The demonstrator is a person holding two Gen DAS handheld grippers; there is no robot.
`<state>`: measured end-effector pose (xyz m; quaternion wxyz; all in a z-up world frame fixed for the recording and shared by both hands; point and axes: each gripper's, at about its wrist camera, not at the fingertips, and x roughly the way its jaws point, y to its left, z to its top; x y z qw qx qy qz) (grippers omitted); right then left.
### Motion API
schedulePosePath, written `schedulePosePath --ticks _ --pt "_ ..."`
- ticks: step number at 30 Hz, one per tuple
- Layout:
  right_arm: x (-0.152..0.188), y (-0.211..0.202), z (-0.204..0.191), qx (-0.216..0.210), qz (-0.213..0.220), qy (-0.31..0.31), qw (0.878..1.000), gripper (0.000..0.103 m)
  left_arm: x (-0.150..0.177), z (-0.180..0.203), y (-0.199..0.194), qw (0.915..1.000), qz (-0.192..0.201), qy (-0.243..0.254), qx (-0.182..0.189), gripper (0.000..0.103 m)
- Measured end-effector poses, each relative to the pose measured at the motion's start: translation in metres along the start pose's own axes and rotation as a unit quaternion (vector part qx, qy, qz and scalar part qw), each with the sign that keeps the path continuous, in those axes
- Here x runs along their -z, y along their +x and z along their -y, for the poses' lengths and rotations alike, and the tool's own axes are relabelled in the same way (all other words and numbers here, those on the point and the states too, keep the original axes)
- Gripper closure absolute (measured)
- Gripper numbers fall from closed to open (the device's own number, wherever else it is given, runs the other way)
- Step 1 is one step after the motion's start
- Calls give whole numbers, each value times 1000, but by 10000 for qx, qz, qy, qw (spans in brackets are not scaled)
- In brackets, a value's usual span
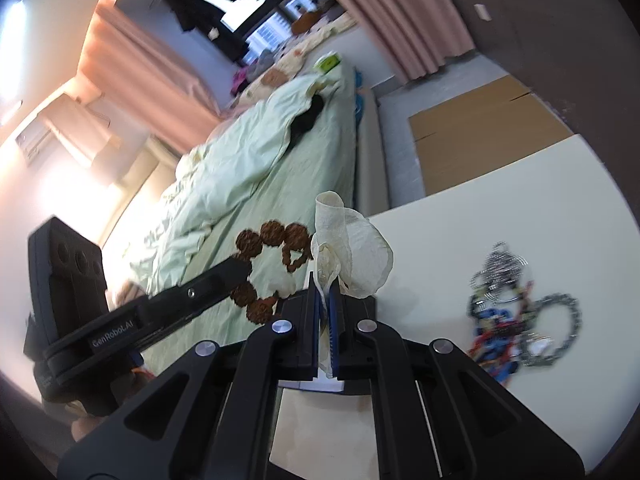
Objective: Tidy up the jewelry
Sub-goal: 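Lift the brown bead bracelet with the right tool and drop it into the black box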
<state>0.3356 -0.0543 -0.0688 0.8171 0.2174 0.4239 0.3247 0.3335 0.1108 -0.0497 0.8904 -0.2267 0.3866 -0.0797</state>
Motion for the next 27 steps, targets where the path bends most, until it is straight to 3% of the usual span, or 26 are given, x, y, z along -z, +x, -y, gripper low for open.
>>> schedulePosePath --ticks 12,15,18,27 --pt "16 75 -7 -163 -1039 114 9944 95 1 -42 -18 9986 98 -290 -439 87" --pt "17 87 -1 -223 -1393 302 9895 87 1 -45 -19 9985 66 -331 -438 87" --pt "17 86 6 -134 -1371 418 9896 78 2 -47 -13 9984 -72 -385 -405 87" --pt "17 63 17 -112 -1291 511 9903 78 14 -39 12 9974 -505 -286 -435 87"
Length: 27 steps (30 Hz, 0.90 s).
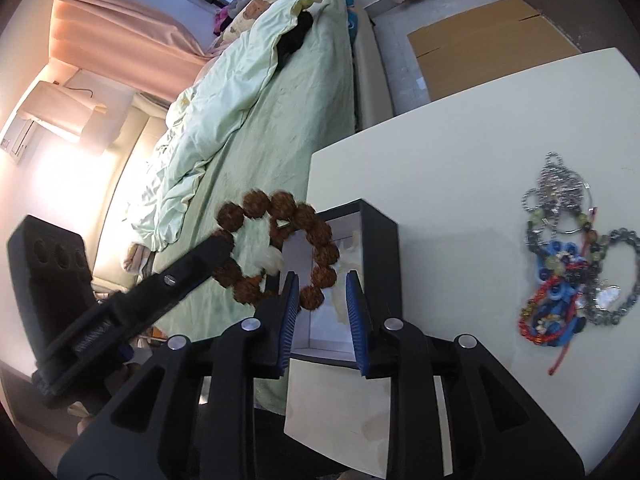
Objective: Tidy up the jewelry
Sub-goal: 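Lift the brown bead bracelet with the right tool and drop it into the black box, then grasp the grey bead bracelet with the left tool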
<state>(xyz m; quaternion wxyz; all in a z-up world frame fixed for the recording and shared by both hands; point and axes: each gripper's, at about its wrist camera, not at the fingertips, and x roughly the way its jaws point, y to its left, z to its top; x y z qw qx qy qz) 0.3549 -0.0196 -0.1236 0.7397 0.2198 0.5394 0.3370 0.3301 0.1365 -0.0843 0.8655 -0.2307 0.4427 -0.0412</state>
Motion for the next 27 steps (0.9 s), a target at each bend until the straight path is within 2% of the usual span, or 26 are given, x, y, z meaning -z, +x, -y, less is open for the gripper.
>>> schedulePosePath --ticks 3,5,6,7,8,9,12,18,21,25,27 --pt "-1 -10 4 130 117 -30 9998 78 3 2 11 9998 -180 88 -43 86" --pt "-2 -18 8 264 193 -41 9995 78 3 2 13 9994 -141 143 -272 85" --pt "-2 -21 10 336 220 -46 9992 78 3 2 13 9987 -94 165 -470 73" --pt "-2 -25 12 413 244 -48 9988 78 2 1 11 9984 -34 156 -548 48" --pt "-3 -29 15 527 281 -41 9982 78 1 0 9 9984 35 124 -555 36" --pt "-4 -32 18 600 316 -31 9977 78 0 0 4 9984 148 102 -527 29" --pt "-5 -45 31 812 441 47 9957 78 -2 5 1 9982 231 196 -517 29" --pt "-9 -74 54 1342 785 171 9877 78 1 26 11 9985 121 386 -377 24" --pt "-8 -91 70 1484 909 381 9840 78 3 40 16 9981 93 528 -307 20" --pt "-6 -108 93 1417 977 785 9819 78 8 60 28 9969 35 747 -258 18" --pt "-7 -112 100 1594 947 883 9787 78 11 70 35 9962 -33 846 -214 18"
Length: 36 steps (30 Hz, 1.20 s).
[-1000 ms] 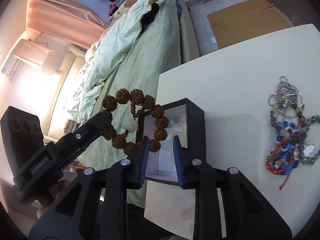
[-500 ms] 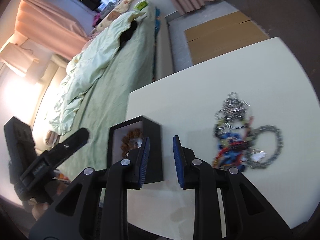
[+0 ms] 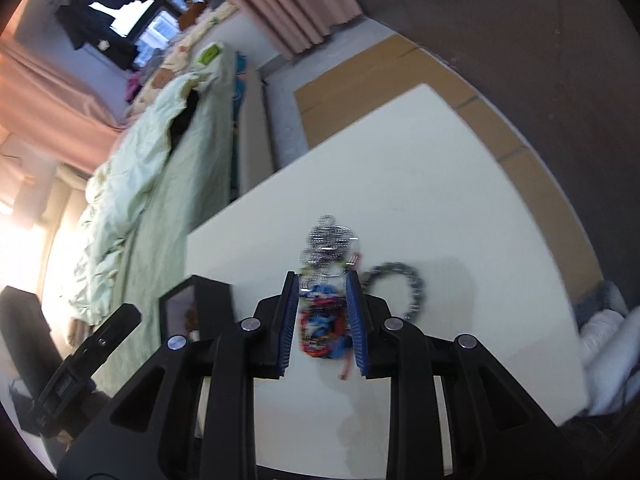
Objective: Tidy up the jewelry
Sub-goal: 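Grasp the grey bead bracelet with the left tool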
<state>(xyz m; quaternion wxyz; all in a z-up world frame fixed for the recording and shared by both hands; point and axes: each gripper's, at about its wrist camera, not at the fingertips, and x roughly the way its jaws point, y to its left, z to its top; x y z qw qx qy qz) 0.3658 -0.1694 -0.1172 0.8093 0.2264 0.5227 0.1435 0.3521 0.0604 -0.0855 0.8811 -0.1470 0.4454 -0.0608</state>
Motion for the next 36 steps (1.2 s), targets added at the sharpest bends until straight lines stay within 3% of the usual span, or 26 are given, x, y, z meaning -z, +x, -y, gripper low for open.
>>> schedulePosePath --ticks 5,10,12,13,14,15,20,22,26,31,36 --pt "0 0 12 254 -176 21 9995 78 3 22 19 9996 -151 231 42 18" --pt "0 -4 24 493 -74 153 9986 78 7 40 36 9987 -293 422 61 17" --pt "1 -5 33 551 -5 246 9982 57 9 46 43 9981 -350 496 68 17" --pt "1 -6 37 550 34 296 9980 30 10 49 46 9979 -375 527 68 17" --pt "2 -8 42 537 112 365 9978 15 10 50 50 9976 -401 554 66 17" --pt "2 -11 46 456 192 389 9980 11 11 54 53 9972 -432 599 67 17" --pt "-1 -16 56 103 273 403 9988 10 16 65 67 9955 -555 761 49 17" --pt "0 -14 60 176 216 428 9987 10 18 69 74 9950 -609 792 39 17" --pt "3 -9 74 -191 30 656 9977 10 20 74 85 9943 -725 780 106 19" --pt "5 -6 79 -529 -109 689 9962 9 21 76 103 9929 -968 682 111 45" --pt "9 10 89 -939 -587 1118 9875 6 23 75 112 9918 -1091 648 123 51"
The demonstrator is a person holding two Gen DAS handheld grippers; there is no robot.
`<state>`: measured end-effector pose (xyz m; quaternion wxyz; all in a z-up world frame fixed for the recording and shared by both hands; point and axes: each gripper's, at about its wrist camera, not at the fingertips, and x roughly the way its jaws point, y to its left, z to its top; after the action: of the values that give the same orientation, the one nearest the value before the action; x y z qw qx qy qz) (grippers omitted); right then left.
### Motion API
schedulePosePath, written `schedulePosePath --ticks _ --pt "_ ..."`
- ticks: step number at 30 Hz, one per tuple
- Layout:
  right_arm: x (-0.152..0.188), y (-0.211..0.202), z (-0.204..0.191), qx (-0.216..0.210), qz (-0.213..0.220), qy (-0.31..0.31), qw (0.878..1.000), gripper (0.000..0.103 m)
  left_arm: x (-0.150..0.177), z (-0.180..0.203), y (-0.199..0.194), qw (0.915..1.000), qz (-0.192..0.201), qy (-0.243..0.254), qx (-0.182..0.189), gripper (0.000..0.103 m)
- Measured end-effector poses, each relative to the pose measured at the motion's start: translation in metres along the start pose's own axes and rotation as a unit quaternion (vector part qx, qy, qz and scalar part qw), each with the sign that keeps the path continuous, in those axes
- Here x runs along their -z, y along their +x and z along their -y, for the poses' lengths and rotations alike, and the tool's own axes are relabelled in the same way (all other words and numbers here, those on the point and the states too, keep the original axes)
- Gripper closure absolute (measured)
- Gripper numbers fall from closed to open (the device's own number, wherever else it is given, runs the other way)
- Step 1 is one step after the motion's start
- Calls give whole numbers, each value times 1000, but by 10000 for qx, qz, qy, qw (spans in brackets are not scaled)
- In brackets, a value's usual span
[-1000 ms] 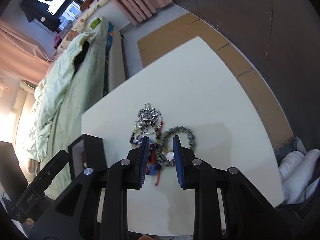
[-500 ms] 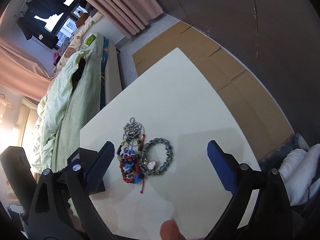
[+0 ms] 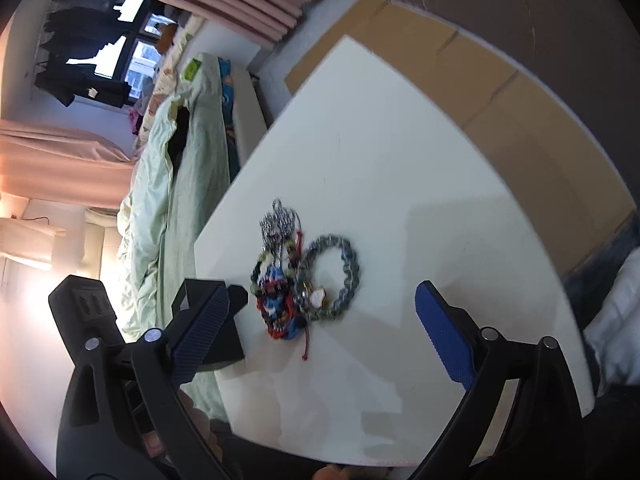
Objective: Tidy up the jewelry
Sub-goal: 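Grasp the grey bead bracelet with the left tool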
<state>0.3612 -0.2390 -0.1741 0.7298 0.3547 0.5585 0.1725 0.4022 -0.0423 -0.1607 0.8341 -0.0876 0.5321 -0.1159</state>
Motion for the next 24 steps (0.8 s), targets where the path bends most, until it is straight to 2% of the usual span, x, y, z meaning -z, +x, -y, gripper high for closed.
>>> schedulePosePath --ticks 2,4,11,13,16,18,20,21,24 --pt "1 4 -1 -51 -170 -37 9998 5 1 -1 0 10000 12 -27 31 52" --pt "3 5 -2 -178 -232 -21 9996 5 0 -5 2 9999 0 -136 91 59" --pt "6 -10 -17 -21 346 -439 9984 5 -4 -16 21 9986 -136 -500 122 75" --pt "5 -9 -17 41 346 -510 9981 5 -5 -17 22 9985 -88 -533 99 85" --pt "6 -2 -18 251 331 -669 9969 5 -5 -17 19 9985 20 -529 100 98" --pt "8 1 -22 606 484 -776 9940 5 -5 -15 14 9985 101 -522 150 99" --pt "8 4 -24 776 543 -812 9922 5 -7 -14 8 9983 188 -504 237 99" --pt "8 8 -25 828 516 -827 9918 5 -8 -13 5 9981 234 -500 267 103" --pt "9 20 -30 1063 460 -931 9889 5 -10 -14 -1 9976 303 -517 347 103"
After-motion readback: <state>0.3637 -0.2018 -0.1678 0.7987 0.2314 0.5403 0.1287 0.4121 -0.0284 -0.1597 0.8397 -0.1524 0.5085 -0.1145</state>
